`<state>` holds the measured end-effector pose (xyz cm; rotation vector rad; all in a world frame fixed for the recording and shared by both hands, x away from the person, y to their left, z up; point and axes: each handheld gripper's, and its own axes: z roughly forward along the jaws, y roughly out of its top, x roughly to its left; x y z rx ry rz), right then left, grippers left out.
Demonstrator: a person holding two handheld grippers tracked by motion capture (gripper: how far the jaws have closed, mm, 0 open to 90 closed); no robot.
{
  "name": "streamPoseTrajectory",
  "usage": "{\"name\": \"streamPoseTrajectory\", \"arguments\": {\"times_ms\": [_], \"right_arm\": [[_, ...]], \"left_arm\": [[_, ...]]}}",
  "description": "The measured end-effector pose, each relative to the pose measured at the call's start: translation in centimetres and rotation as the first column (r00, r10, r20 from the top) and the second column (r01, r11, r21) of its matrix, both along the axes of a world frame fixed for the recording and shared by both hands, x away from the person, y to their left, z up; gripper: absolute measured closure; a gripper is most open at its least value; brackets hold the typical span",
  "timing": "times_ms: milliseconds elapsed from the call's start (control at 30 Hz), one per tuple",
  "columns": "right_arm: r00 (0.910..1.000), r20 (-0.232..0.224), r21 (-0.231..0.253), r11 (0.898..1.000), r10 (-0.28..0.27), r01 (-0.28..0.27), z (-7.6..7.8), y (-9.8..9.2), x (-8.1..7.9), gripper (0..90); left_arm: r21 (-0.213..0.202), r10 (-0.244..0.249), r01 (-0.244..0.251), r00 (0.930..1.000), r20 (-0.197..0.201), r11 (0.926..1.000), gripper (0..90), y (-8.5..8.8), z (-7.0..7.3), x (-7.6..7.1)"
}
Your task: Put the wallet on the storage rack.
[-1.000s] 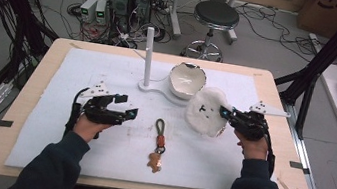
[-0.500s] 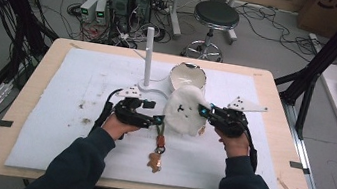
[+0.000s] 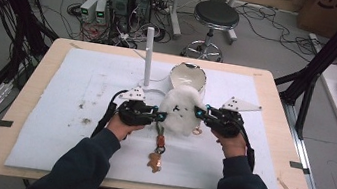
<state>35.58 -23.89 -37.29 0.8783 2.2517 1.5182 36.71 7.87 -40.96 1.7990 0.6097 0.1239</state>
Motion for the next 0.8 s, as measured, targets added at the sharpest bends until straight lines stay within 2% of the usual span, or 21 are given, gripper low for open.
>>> {"name": "streamPoseTrajectory", "arguments": {"times_ms": [33, 67, 100, 167, 200, 267, 300, 333, 367, 400, 433, 467, 500, 533, 567, 600, 667, 700, 733, 767, 800], "right_arm": [[0.9999, -0.017, -0.017, 1.000, 0.001, -0.001, -0.2, 0.0, 0.1, 71.5], [0.9999, -0.017, -0.017, 1.000, 0.001, -0.001, -0.2, 0.0, 0.1, 71.5], [0.9997, -0.026, -0.028, 1.000, -0.003, 0.002, -0.3, -0.1, 0.2, 66.0], [0.9988, -0.050, -0.034, 0.999, 0.001, -0.003, -0.5, -0.3, 0.6, 52.8], [0.9986, -0.053, -0.040, 0.999, 0.003, -0.005, -0.7, -0.6, 0.9, 39.4], [0.9983, -0.058, -0.040, 0.999, 0.009, -0.011, -0.8, -0.7, 1.1, 35.3], [0.9963, -0.074, -0.038, 0.998, 0.045, -0.048, -1.0, -0.8, 1.6, 34.3], [0.9963, -0.074, -0.038, 0.998, 0.045, -0.048, -1.0, -0.8, 1.6, 34.3], [0.9938, -0.086, -0.024, 0.997, 0.071, -0.073, -1.1, -0.8, 1.8, 34.5], [0.9850, -0.115, 0.019, 0.992, 0.129, -0.127, -1.3, -0.5, 2.1, 35.7], [0.9850, -0.115, 0.019, 0.992, 0.129, -0.127, -1.3, -0.5, 2.1, 35.7], [0.9750, -0.127, 0.039, 0.983, 0.183, -0.179, -1.4, -0.1, 2.3, 44.4], [0.9750, -0.127, 0.039, 0.983, 0.183, -0.179, -1.4, -0.1, 2.3, 44.4], [0.9692, -0.134, 0.046, 0.978, 0.207, -0.202, -1.4, 0.0, 2.4, 50.1], [0.9619, -0.136, 0.044, 0.971, 0.237, -0.233, -1.4, 0.2, 2.4, 63.2], [0.9610, -0.122, 0.004, 0.968, 0.248, -0.250, -1.2, 0.4, 2.2, 75.3], [0.9622, -0.108, -0.003, 0.968, 0.250, -0.252, -1.0, 0.6, 2.2, 77.0], [0.9672, -0.087, -0.025, 0.970, 0.239, -0.242, -0.8, 0.8, 2.0, 77.6], [0.9747, -0.043, -0.054, 0.974, 0.219, -0.221, -0.1, 1.1, 1.9, 78.2], [0.9747, -0.043, -0.054, 0.974, 0.219, -0.221, -0.1, 1.1, 1.9, 78.2], [0.9774, -0.020, -0.063, 0.975, 0.211, -0.211, 0.2, 1.2, 1.8, 78.3]], "left_arm": [[-0.001, 0.000, 0.000, 1.0000, 0.010, 1.0000, 77.5, 0.2, 0.1, -0.1], [-0.001, -0.007, 0.007, 0.9998, 0.019, 1.0000, 77.5, 0.4, 0.2, -0.1], [0.002, -0.018, 0.018, 0.9995, 0.028, 0.9998, 77.8, 0.7, 0.3, -0.2], [0.012, -0.040, 0.039, 0.9988, 0.030, 0.9992, 78.0, 1.1, 0.4, -0.3], [0.015, -0.047, 0.047, 0.9984, 0.031, 0.9988, 78.0, 1.2, 0.4, -0.4], [0.018, -0.078, 0.077, 0.9964, 0.035, 0.9969, 78.0, 1.6, 0.6, -0.5], [0.018, -0.092, 0.091, 0.9951, 0.037, 0.9957, 78.1, 1.7, 0.7, -0.6], [0.018, -0.103, 0.102, 0.9939, 0.041, 0.9946, 78.1, 1.8, 0.7, -0.6], [0.016, -0.113, 0.112, 0.9928, 0.038, 0.9935, 78.2, 1.9, 0.8, -0.6], [0.022, -0.127, 0.126, 0.9912, 0.038, 0.9918, 78.3, 2.0, 0.9, -0.6], [0.030, -0.137, 0.136, 0.9899, 0.035, 0.9902, 78.3, 2.0, 0.9, -0.6], [0.035, -0.151, 0.150, 0.9881, 0.028, 0.9881, 78.4, 2.0, 1.0, -0.5], [0.038, -0.163, 0.162, 0.9863, 0.024, 0.9860, 78.4, 2.0, 0.9, -0.5], [0.049, -0.157, 0.156, 0.9873, 0.022, 0.9865, 78.3, 2.0, 0.9, -0.4], [0.060, -0.142, 0.141, 0.9899, 0.005, 0.9882, 78.2, 2.1, 0.8, -0.3], [0.069, -0.113, 0.114, 0.9934, -0.017, 0.9910, 76.2, 2.2, 0.8, -0.2], [0.069, -0.034, 0.037, 0.9981, -0.051, 0.9969, 73.6, 2.4, 0.8, 0.1], [0.073, -0.003, 0.007, 0.9984, -0.056, 0.9973, 71.9, 2.5, 0.8, 0.2], [0.087, 0.069, -0.064, 0.9963, -0.051, 0.9942, 67.6, 3.0, 0.9, 0.2], [0.087, 0.069, -0.064, 0.9963, -0.051, 0.9942, 67.0, 3.0, 0.9, 0.2], [0.084, 0.103, -0.100, 0.9940, -0.038, 0.9915, 67.0, 3.4, 0.9, 0.0]]}}
